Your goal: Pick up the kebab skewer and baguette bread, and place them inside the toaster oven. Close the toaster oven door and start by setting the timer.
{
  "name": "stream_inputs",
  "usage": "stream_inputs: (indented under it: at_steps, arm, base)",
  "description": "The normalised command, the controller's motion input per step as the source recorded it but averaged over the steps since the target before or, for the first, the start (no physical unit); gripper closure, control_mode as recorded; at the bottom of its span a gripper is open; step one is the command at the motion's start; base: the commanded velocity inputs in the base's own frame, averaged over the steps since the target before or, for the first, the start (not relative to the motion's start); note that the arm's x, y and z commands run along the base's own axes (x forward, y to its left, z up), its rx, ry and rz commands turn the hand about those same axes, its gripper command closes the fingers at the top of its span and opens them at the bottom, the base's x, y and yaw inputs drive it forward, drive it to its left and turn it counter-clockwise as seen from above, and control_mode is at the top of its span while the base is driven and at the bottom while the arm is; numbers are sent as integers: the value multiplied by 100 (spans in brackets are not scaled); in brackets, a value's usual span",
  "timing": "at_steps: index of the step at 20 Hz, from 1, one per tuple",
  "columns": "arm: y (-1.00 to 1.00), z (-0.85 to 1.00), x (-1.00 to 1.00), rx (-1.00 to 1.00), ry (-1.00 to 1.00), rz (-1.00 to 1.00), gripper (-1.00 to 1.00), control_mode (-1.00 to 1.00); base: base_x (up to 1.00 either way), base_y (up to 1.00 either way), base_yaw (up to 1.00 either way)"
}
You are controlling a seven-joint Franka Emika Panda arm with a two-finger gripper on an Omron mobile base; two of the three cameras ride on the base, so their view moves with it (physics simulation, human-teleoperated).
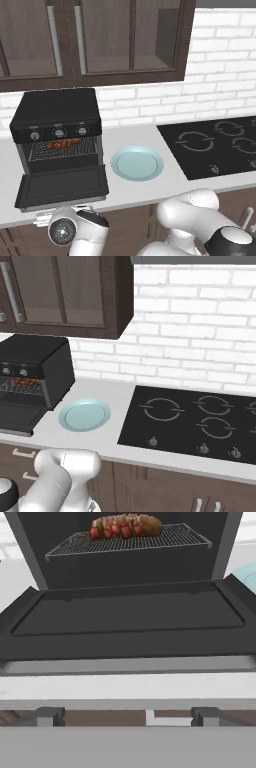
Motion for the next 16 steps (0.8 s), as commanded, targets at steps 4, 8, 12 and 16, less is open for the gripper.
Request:
stream_inputs:
  at_steps: [4, 8, 12, 16]
  arm:
    - [25, -16, 0, -6, 0, 0, -100, -100]
    - [25, -14, 0, -6, 0, 0, -100, -100]
    - [20, -6, 0, -3, 0, 0, -100, -100]
    - [4, 0, 13, 0, 0, 0, -100, -100]
  base:
    - [0, 0, 0]
    - [0, 0, 0]
    - [0, 0, 0]
    - [0, 0, 0]
